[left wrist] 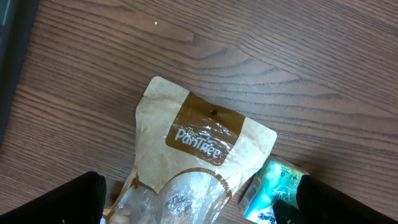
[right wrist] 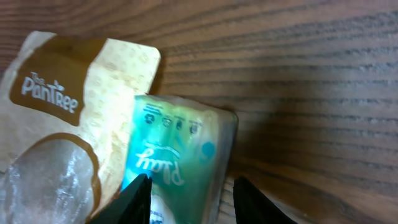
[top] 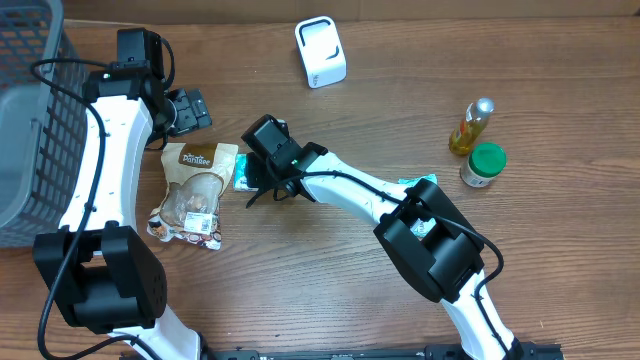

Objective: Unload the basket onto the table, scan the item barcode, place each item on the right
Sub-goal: 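Lower the right gripper onto the small teal tissue pack and grasp it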

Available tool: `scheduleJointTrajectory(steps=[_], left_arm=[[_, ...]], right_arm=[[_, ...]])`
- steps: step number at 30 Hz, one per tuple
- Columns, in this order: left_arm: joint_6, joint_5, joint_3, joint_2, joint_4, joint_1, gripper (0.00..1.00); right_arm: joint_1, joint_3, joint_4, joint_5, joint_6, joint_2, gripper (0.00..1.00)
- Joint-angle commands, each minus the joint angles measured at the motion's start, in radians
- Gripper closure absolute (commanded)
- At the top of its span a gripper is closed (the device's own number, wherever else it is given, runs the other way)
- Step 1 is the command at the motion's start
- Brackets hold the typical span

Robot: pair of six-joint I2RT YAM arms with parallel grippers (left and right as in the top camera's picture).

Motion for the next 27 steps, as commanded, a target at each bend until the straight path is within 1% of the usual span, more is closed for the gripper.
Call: scheduleJointTrajectory(steps=[1, 8, 11, 22, 24, 27], left_arm=[[0.000, -0.012, 0.008, -0.010, 0.000, -0.006, 0.01], [0.001, -0.012, 0.008, -0.010, 0.000, -0.006, 0.01], [0.000, -0.012, 0.008, -0.010, 0.000, -0.006, 0.00], [0.001, -0.012, 0.008, -0.010, 0.000, -0.006, 0.01], [0.001, -0.012, 0.008, -0.010, 0.000, -0.006, 0.00], [0.000, -0.012, 0.008, -0.010, 0.000, -0.006, 0.00]], right_arm=[[0.000, -0.005, 0.011, -0.005, 0.007, -0.002, 0.60], [0.000, -0.005, 0.017, -0.005, 0.006, -0.002, 0.60], [0.000, -0.005, 0.013, 0.009, 0.006, -0.002, 0.62], [-0.001, -0.005, -0.005, 0.026, 0.007, -0.002, 0.64], [-0.001, -0.005, -0.005, 0.029, 0.007, -0.002, 0.67], [-0.001, -0.005, -0.003, 0.033, 0.007, -0.002, 0.69]])
